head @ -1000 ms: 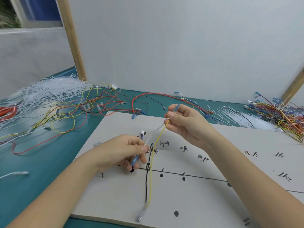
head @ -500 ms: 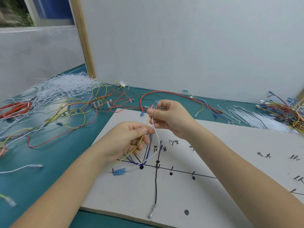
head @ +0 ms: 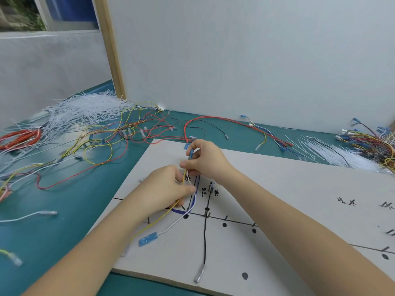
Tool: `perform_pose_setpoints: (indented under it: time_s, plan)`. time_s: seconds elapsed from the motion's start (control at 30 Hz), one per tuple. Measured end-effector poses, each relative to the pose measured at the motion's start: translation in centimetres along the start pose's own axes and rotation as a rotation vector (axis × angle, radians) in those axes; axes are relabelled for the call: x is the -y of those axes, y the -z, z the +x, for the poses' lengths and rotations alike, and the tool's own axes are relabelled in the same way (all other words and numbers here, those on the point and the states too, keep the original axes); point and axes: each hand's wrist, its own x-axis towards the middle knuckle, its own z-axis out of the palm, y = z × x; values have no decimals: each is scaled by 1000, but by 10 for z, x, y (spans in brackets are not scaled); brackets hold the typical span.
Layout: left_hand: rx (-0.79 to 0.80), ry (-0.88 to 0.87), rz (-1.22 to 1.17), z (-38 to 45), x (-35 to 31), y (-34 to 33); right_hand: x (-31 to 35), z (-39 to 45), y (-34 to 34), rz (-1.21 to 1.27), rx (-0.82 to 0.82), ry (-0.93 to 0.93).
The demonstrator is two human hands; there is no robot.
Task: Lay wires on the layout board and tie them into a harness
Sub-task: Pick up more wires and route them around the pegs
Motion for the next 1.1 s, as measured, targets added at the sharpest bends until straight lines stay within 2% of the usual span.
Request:
perform_pose_setpoints:
  time_s: [0.33,0.53,0.7,0.9,1.03,1.1]
  plan:
    - [-20,-2,402,-18,-14,-3,0,-4,-9,-409,-23,157]
    - [-3,-67,519,-29,-15,-9,-3,-4,-11,-562,-24,213]
    - [-32,-141,503,-44,-9,-7,-4,-8,-7,-578,15,229]
    - [67,-130,411,-59,2,0,2,-17,-4,-677,79,245]
    - [68,-120,364,-60,5,-2,10,-40,-3,-754,184,372]
    - [52,-121,360,-61,7,-3,15,-54,-2,-775,319,454]
